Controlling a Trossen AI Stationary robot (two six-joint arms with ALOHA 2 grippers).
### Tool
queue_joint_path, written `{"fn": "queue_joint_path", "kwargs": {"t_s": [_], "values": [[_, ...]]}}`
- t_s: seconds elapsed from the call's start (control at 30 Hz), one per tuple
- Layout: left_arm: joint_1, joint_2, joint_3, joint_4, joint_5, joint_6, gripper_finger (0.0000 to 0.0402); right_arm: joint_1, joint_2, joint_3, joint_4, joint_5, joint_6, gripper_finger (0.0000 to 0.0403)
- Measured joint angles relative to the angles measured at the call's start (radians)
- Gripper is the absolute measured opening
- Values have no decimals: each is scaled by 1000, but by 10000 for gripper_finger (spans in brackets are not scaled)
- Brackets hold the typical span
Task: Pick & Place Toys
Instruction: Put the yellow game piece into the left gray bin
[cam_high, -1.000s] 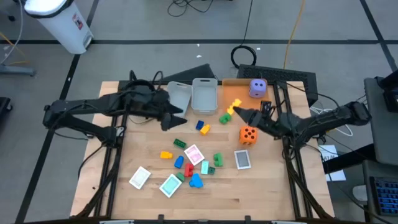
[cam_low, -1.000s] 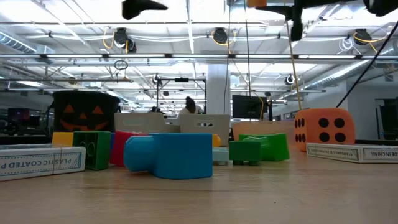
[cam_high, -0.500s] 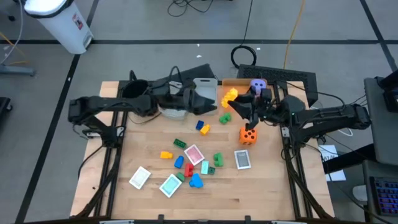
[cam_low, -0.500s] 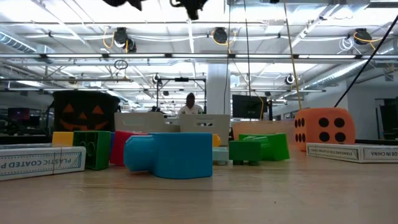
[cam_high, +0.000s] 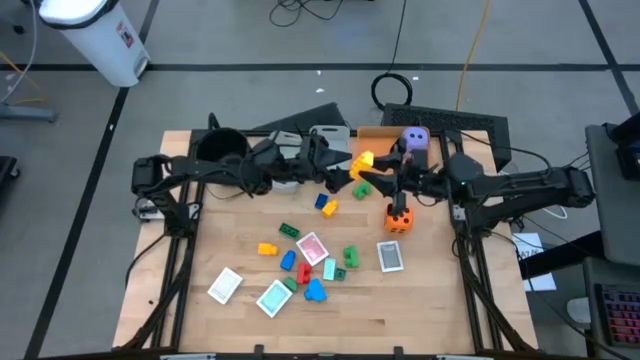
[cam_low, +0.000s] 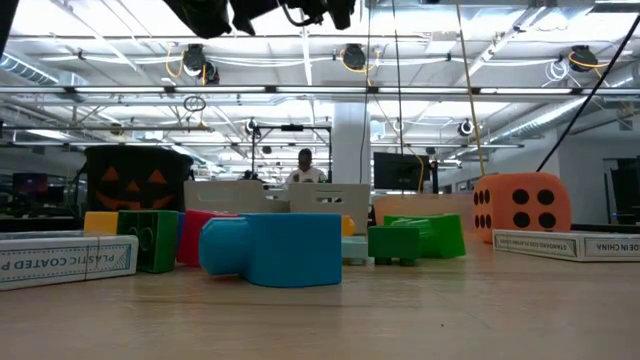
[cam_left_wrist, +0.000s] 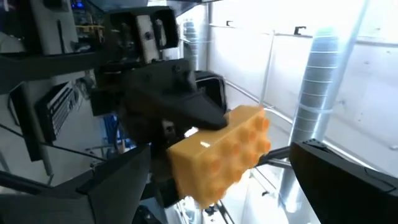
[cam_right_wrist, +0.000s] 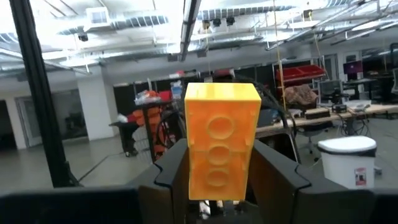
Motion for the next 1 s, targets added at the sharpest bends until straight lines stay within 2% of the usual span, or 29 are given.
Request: {"fn": "queue_joint_path", "kwargs": {"t_s": [0.27,0.67,0.83,1.0], "values": [[-1,0,2,14,0,18,386,0,33,0,9,-2,16,125],[-4,2,2,18,10,26,262,-18,36,0,37,-5,20,124],[-8,2,2,21,26,25,238,-26,36,0,37,2,20,124],[-10,2,2,22,32,24,232,-33,36,0,34,4,27,124]]}}
